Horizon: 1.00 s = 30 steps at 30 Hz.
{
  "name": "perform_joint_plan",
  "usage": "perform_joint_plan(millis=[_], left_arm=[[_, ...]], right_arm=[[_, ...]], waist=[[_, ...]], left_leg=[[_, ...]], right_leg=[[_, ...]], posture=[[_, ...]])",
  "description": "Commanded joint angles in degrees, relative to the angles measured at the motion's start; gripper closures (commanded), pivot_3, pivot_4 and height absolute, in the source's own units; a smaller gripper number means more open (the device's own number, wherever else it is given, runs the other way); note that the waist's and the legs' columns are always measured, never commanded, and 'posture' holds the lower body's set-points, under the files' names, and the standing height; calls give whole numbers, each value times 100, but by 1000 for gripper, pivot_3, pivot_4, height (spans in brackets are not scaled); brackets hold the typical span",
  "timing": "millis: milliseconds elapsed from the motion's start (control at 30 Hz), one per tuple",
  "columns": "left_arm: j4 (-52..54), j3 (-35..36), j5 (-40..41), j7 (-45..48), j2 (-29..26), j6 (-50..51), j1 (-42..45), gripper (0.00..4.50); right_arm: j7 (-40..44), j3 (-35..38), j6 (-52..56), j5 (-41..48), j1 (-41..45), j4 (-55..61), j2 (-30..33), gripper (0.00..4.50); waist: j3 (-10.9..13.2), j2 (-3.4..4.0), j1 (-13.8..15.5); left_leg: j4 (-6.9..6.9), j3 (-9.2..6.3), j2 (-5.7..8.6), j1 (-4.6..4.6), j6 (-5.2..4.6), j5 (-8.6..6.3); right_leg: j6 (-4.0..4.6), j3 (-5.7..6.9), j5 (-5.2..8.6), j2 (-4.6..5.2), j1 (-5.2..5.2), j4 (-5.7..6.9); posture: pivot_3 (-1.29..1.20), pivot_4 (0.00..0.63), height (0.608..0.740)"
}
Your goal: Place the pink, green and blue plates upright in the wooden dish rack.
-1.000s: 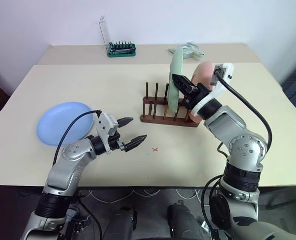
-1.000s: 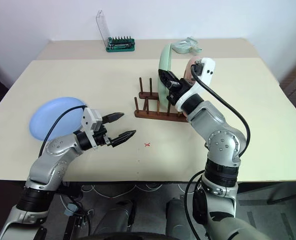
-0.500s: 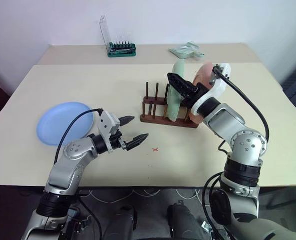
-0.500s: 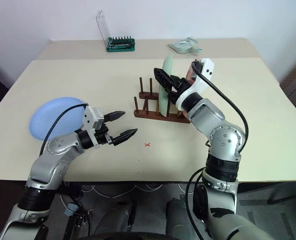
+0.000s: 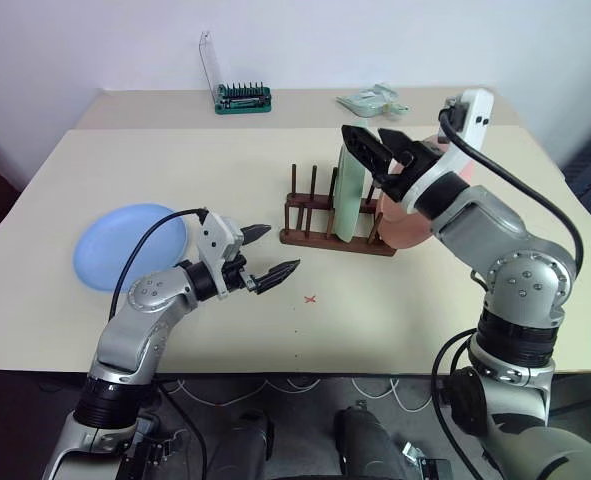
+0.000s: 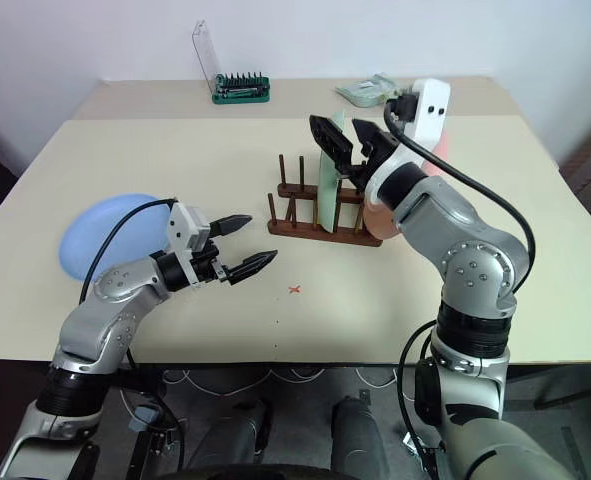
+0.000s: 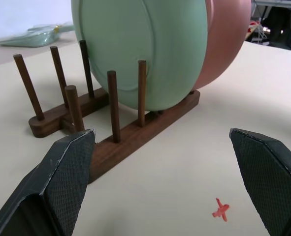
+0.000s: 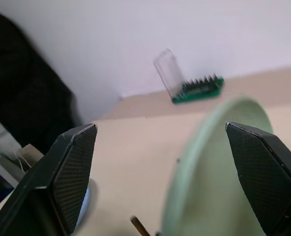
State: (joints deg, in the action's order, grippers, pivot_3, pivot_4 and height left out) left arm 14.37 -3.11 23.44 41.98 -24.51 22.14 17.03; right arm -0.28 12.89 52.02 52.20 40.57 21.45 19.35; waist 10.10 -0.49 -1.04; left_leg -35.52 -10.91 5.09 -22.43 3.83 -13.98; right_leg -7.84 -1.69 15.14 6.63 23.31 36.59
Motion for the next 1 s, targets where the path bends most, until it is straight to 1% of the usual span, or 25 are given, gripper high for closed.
perform_joint_plan(millis=[33, 100, 133, 167, 267, 367, 400, 467, 500, 600, 667, 767, 900, 967, 1000], left_arm=[[106, 450, 291, -149, 17, 46, 177, 0], [9, 838, 496, -405, 45, 171, 253, 0], [-130, 1106, 560, -698, 103, 262, 352, 0], [-287, 1386, 642, -1024, 169, 360, 460, 0], [-780, 2093, 550, -1838, 195, 315, 714, 0], [-1375, 2583, 29, -2905, -6, 340, 952, 0], [-1595, 2765, -253, -3461, -147, 518, 999, 0], [-1846, 3000, -575, -4114, -357, 755, 1007, 0], [-1903, 3063, -646, -4271, -429, 822, 989, 0], [-1820, 3148, -636, -4316, -535, 1049, 854, 0], [-1930, 3311, -596, -4400, -611, 1471, 689, 0], [-1961, 3550, -364, -4517, -500, 2064, 616, 0], [-1958, 3568, -410, -4745, -379, 2616, 555, 0], [-2073, 3810, -306, -4959, -210, 2852, 600, 0], [-2086, 3873, -238, -4958, -128, 2875, 597, 250]], right_arm=[[625, -403, -540, -859, 274, 318, 724, 244], [1236, -985, -990, -1584, 321, 378, 1310, 244], [1543, -1319, -1279, -1972, 349, 406, 1567, 244], [1799, -1546, -1526, -2221, 393, 392, 1690, 244], [2267, -1963, -2020, -2664, 592, 195, 1651, 244], [2627, -2452, -2533, -3292, 745, -73, 1574, 244], [2709, -2606, -2733, -3508, 802, -230, 1496, 244], [2852, -2798, -3043, -3822, 889, -489, 1348, 244], [2927, -2852, -3169, -3941, 918, -590, 1283, 244], [3104, -2877, -3399, -4151, 946, -786, 1118, 244], [3219, -2858, -3504, -4219, 914, -841, 1019, 244], [3324, -2802, -3560, -4298, 851, -872, 909, 244], [3409, -2752, -3581, -4398, 761, -851, 832, 244], [3427, -2731, -3568, -4440, 727, -835, 804, 244], [3432, -2725, -3561, -4464, 707, -823, 796, 224]], waist=[[0, 0, 6], [0, 0, 4], [0, 1, -9], [1, 1, -19], [0, 0, -106], [0, -3, -140], [0, -6, -146], [0, -8, -158], [0, -8, -151], [0, -10, -92], [0, -11, -38], [0, -12, -9], [-2, -14, 16], [-3, -16, 12], [-3, -16, 12]], left_leg=[[0, 0, 1, -1, 0, 0], [3, 1, 0, -1, -1, 0], [5, 1, 0, -1, -1, 0], [7, 2, 0, -1, -1, -1], [9, 3, -8, 1, 0, 0], [7, 2, -6, 1, 1, 0], [7, 2, -5, 1, 1, 0], [7, 1, -5, 1, 1, 0], [8, 0, -5, 1, 1, 1], [9, -2, -3, -2, 2, 1], [9, -3, 0, -4, 3, 1], [10, -3, -1, -3, 2, 1], [10, -6, -1, -3, 3, 1], [10, -6, -1, -3, 3, 1], [10, -5, -1, -2, 3, 1]], right_leg=[[0, 0, 0, 0, 0, -2], [-1, 1, 1, 0, 0, -6], [-1, 2, 1, 0, -1, -9], [-2, 2, 1, 0, 0, -12], [-3, 3, 1, -7, 1, -12], [-3, 3, 0, -5, -2, -15], [-3, 3, 0, -4, -3, -17], [-3, 3, 0, -6, -1, -17], [-3, 3, -1, -6, 1, -15], [-3, 3, -1, -4, 2, -17], [-3, 4, -1, 1, 1, -19], [-2, 4, -1, 1, 2, -19], [-2, 5, -1, 0, 3, -17], [-2, 6, -1, 0, 3, -17], [-2, 5, -1, 1, 2, -16]], posture=[[0, 150, 740], [0, 150, 740], [0, 150, 740], [0, 150, 740], [0, 150, 740], [0, 150, 740], [0, 150, 740], [0, 150, 740], [0, 150, 740], [0, 150, 740], [0, 150, 740], [0, 150, 740], [0, 150, 740], [0, 150, 740], [0, 150, 740]])
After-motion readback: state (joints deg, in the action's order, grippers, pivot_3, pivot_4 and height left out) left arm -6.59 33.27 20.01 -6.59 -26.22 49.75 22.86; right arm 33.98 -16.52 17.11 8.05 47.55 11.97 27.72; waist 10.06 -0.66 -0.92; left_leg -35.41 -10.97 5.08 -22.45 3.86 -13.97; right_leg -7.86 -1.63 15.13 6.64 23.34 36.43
